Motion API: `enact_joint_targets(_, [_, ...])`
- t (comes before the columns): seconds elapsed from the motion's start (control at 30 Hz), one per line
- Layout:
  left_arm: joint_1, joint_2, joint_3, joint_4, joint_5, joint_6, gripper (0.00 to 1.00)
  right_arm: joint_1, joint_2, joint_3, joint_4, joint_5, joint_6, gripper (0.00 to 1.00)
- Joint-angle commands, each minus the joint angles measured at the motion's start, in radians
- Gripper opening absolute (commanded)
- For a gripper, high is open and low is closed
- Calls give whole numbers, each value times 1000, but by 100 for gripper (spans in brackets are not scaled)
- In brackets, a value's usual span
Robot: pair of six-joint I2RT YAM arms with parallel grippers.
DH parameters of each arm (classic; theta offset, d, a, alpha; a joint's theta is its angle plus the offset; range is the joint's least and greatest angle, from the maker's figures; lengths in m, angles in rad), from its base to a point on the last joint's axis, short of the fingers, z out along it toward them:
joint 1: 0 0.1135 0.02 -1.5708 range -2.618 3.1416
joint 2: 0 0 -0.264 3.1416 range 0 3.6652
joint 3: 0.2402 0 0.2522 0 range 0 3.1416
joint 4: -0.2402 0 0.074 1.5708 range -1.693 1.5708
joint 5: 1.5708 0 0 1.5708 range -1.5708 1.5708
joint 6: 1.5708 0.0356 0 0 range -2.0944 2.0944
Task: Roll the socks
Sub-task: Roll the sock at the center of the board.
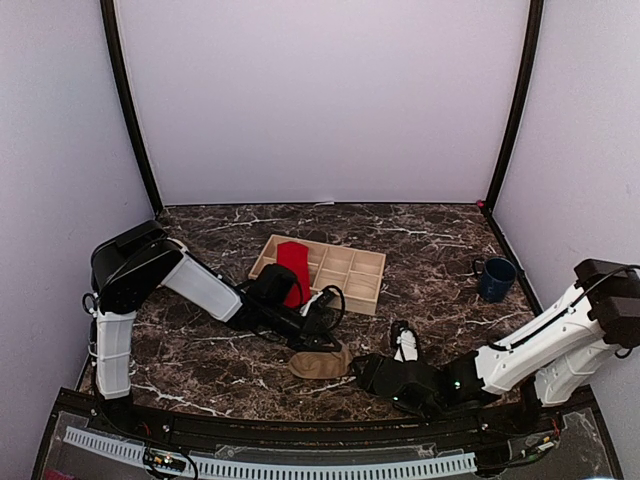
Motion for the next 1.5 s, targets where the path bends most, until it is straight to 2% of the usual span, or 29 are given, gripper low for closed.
enact_joint_targets(0.0, [3,33,-36,14,12,-6,0,8,21,-72,252,31,124,49])
enact_joint_targets(0.17, [3,36,-42,39,15,-18,0,3,58,-133,428,29,183,49])
enact_joint_targets(0.33, [3,44,-45,58,24,-20,0,-2,119,-118,459,10,216,50])
enact_joint_targets(0.57, [3,53,-57,81,43,-18,0,-29,189,-162,618,-1,257,51])
enact_joint_targets(1.0, [6,64,-74,108,77,-1,0,-60,304,-160,756,-73,291,52])
enact_joint_targets(1.23, [14,69,-79,111,87,1,0,-62,361,-138,776,-107,310,52])
enact_joint_targets(1.47, [20,85,-90,152,108,-20,0,-68,405,-127,812,-128,319,48])
